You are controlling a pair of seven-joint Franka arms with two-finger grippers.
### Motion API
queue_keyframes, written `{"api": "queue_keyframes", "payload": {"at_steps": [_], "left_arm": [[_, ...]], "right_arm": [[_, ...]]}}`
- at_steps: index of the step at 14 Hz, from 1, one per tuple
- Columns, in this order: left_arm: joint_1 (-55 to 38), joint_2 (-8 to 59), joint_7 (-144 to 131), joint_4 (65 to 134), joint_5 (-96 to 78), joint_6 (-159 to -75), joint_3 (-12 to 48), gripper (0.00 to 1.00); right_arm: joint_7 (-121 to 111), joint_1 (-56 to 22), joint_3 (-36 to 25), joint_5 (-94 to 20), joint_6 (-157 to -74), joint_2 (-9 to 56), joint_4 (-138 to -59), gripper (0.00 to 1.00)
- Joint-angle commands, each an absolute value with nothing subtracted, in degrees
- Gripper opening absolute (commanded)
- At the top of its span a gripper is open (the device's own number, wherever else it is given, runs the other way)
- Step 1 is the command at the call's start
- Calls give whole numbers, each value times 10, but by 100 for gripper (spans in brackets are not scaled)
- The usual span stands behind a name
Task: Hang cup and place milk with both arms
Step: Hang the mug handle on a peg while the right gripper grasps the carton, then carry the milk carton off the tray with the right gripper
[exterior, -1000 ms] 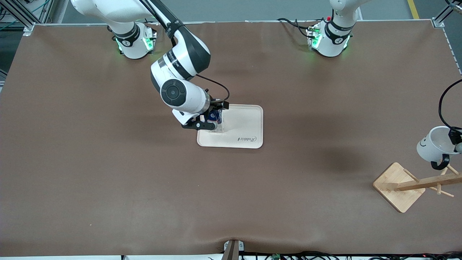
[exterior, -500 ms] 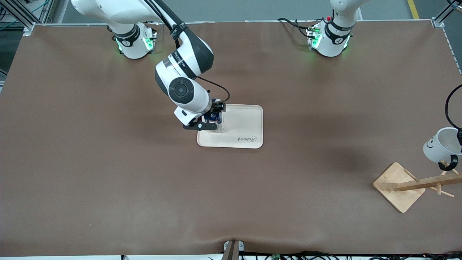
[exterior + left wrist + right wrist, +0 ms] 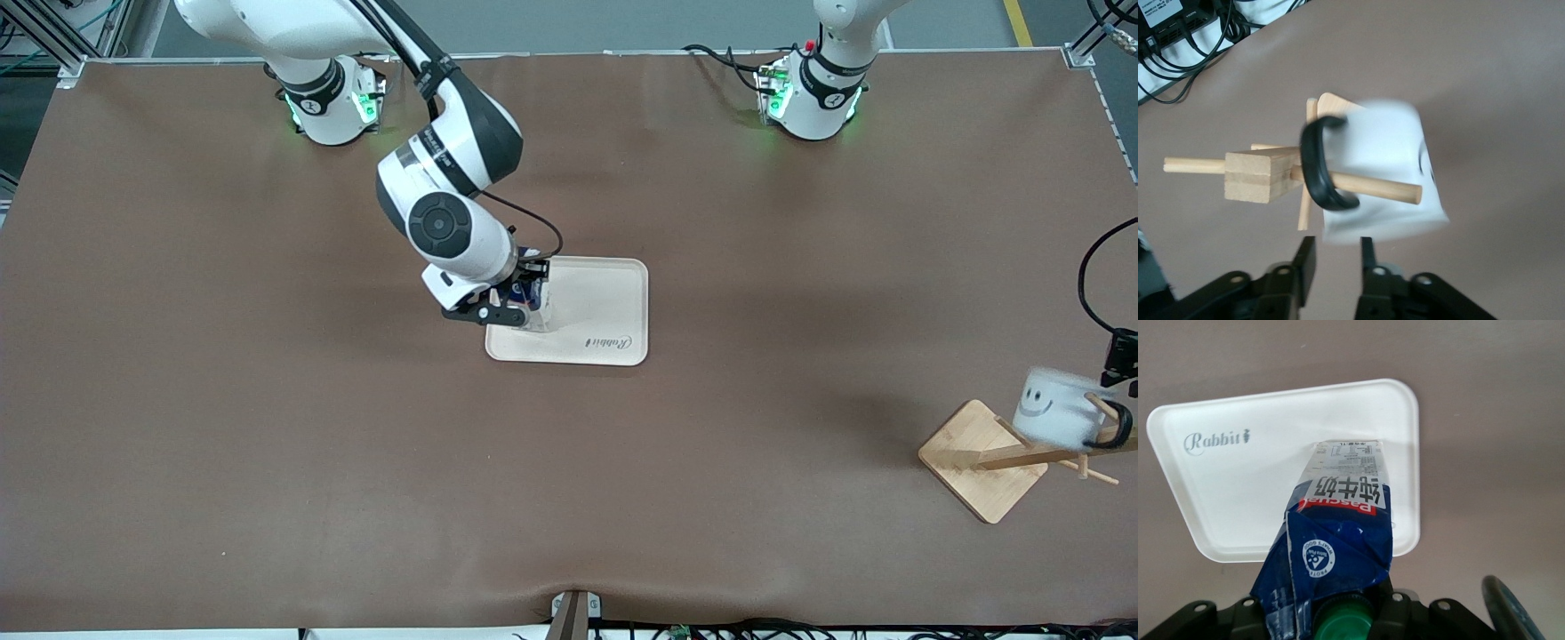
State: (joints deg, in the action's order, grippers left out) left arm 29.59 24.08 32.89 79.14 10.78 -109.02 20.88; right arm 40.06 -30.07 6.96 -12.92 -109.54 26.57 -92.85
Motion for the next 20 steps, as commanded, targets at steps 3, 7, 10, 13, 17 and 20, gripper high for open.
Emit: {"api": "queue_keyframes", "payload": {"at_steps": [3,7,10,13,17,20], "left_arm": [[295,206,196,785,93,-1022,235,100],[296,168,61,787,89,-935,280,100],[296,126,-4,794,87,-905,306,100],[296,92,-76,795,71,-847,319,100],[297,75,-74,789,70,-818,320,100],[297,75,-73,788,73,-811,322,100]], "right_arm": [[365,-198,73,-120,-951,248,-874,0],[283,-139,72,-48,-960,216,-903,0],[236,-100,72,-44,-1019,159,-1008,0],[176,-63,71,-11,-1099,114,-1108,0],[5,32,71,-7,-1102,113,-1115,0],[-21,63,71,36,-1120,116,-1128,0]]}}
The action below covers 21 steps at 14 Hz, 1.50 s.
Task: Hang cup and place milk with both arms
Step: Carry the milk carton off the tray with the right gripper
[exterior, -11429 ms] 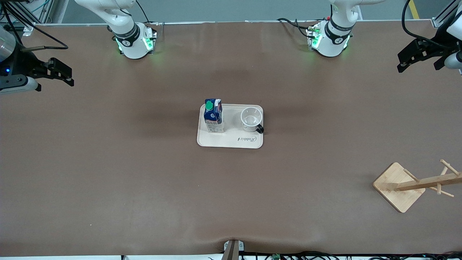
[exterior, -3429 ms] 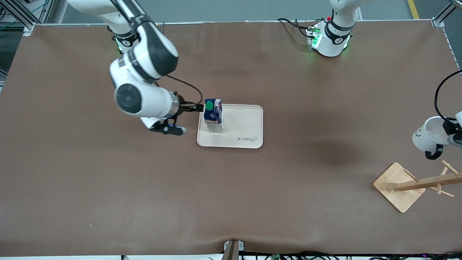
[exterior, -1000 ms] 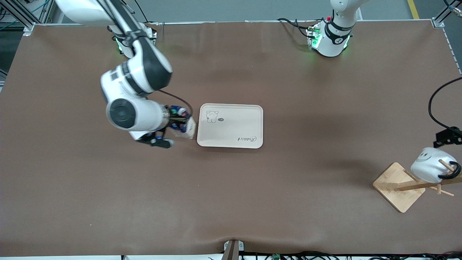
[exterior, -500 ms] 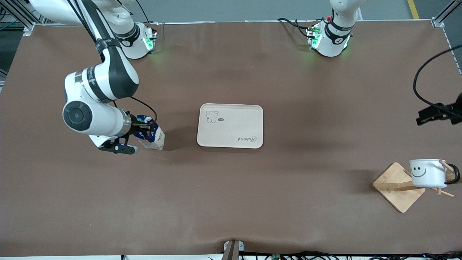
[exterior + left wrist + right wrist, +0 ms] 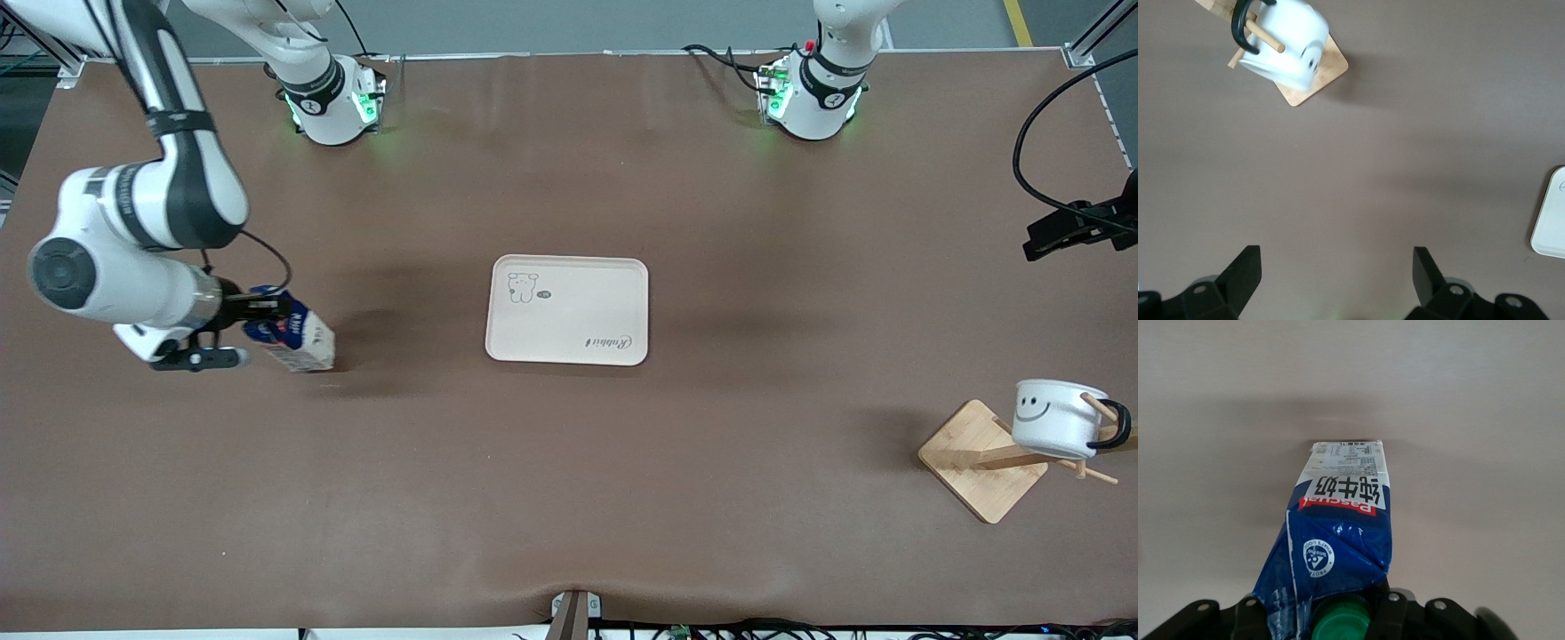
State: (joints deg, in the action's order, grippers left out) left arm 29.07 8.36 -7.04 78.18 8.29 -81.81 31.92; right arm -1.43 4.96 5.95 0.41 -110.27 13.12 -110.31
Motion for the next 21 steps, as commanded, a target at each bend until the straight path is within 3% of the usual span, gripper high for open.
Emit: {"api": "queue_keyframes", "payload": {"at_steps": [1,3,5,11,13,15,16,17,18,19,21], "left_arm": [[294,69,-73,788,72,-811,320,100],[261,50,-69,794,71,-810,297,100],[188,40,-64,799,62,-795,233,100],[11,-39,-59,900,2,-825,60,100],[-2,-59,-60,928,1,-841,53,100],[-1,-62,-61,929,1,-839,54,100],[-2,-62,-67,926,1,-838,57,100],[-1,-60,-67,924,1,-838,58,100],[-1,-58,-69,923,1,-838,58,100],[-1,-57,-68,922,1,-838,58,100],[-1,-56,-69,920,1,-837,58,100]], "right_arm": [[-17,75,71,50,-1128,118,-1133,0],[-14,84,70,54,-1128,116,-1142,0],[-16,96,70,59,-1129,115,-1149,0],[-13,127,71,62,-1110,117,-1163,0],[-13,132,71,61,-1114,118,-1168,0],[-13,133,71,61,-1114,120,-1169,24],[-13,133,71,62,-1114,120,-1169,43],[-14,132,71,62,-1114,122,-1169,77],[-13,130,71,62,-1113,125,-1169,95],[-13,129,72,62,-1113,127,-1169,100],[-13,129,72,62,-1112,129,-1168,100]]}}
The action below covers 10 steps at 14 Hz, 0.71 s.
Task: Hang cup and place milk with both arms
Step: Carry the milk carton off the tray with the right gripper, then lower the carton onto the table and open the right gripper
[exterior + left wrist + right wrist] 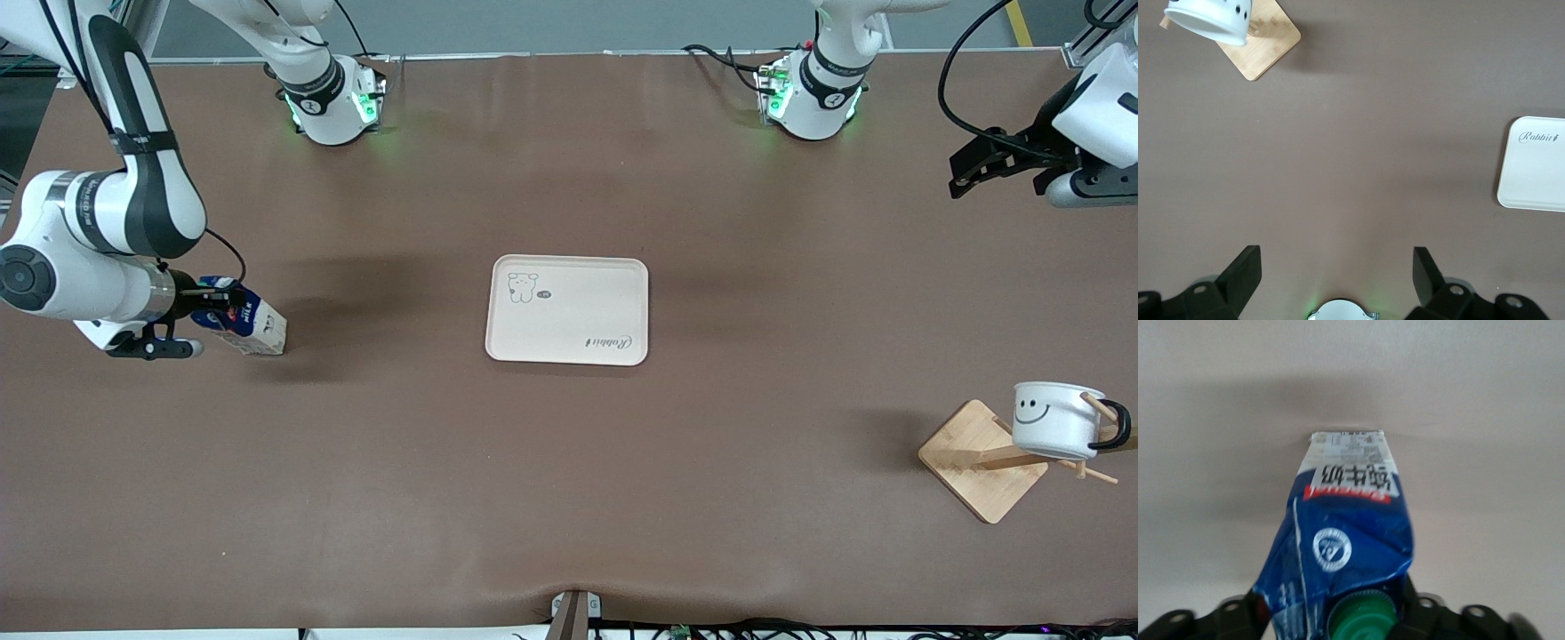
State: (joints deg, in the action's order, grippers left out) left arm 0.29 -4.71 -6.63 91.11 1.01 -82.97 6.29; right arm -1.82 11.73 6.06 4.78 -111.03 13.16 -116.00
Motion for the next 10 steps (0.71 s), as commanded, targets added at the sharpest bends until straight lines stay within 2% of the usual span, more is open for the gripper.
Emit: {"api": "queue_keyframes", "payload": {"at_steps": [1,5,10], "left_arm": [[-1,-55,-69,920,1,-837,58,100],[-1,-53,-63,912,9,-836,65,100],[3,-54,-62,915,8,-835,66,100]], "right_arm": [[-13,128,72,62,-1111,129,-1167,100],[-13,121,73,61,-1077,133,-1141,100],[-20,134,72,62,-992,207,-1025,100]]}}
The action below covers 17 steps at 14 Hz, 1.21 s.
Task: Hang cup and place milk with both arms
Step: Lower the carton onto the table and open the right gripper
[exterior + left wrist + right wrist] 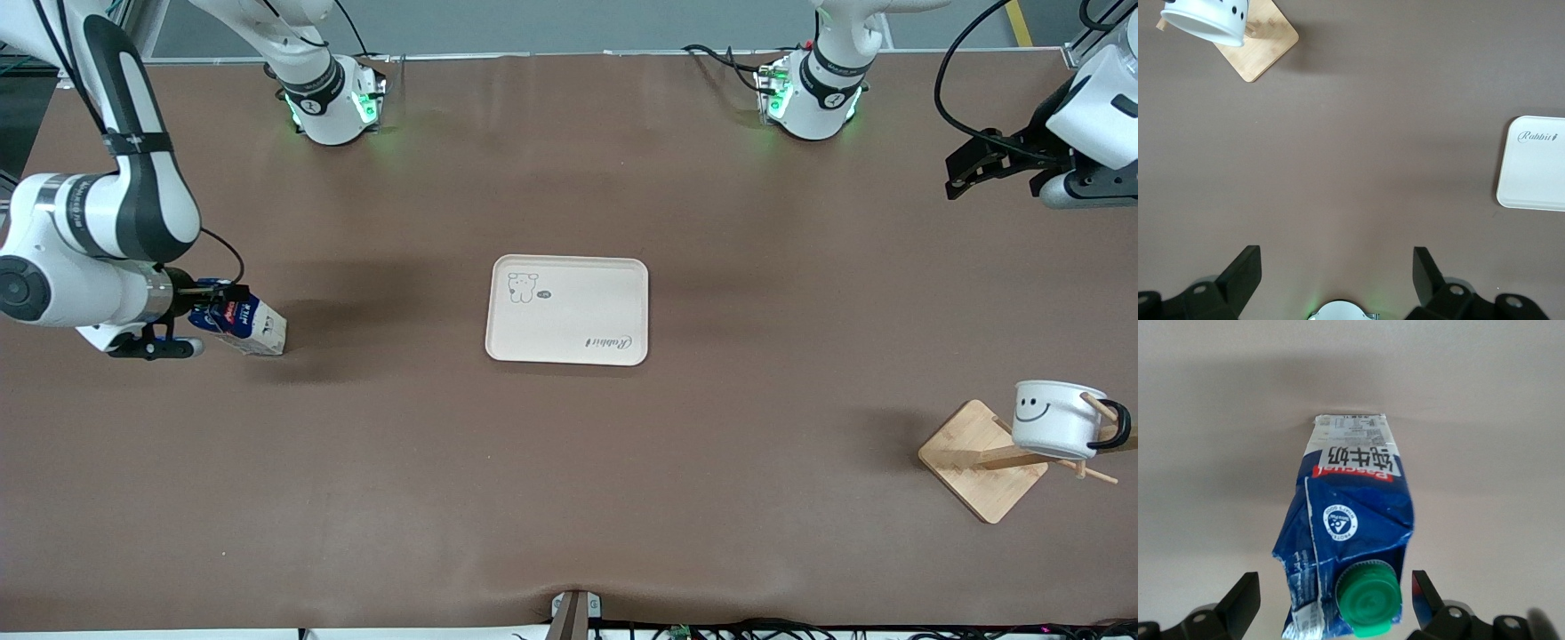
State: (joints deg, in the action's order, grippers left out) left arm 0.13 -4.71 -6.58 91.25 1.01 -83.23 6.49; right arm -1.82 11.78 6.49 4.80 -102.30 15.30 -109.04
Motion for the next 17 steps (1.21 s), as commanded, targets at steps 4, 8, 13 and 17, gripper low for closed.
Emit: {"api": "queue_keyframes", "payload": {"at_steps": [4,8,13,17], "left_arm": [[4,-57,-67,912,8,-835,65,100],[4,-63,-68,914,8,-834,65,100],[4,-68,-69,915,8,-833,66,100],[4,-69,-69,913,7,-830,65,100]], "right_arm": [[-17,140,72,65,-872,318,-864,100],[-18,142,71,76,-801,367,-785,100],[-15,132,80,69,-721,327,-745,100],[-17,102,83,70,-696,302,-655,100]]}}
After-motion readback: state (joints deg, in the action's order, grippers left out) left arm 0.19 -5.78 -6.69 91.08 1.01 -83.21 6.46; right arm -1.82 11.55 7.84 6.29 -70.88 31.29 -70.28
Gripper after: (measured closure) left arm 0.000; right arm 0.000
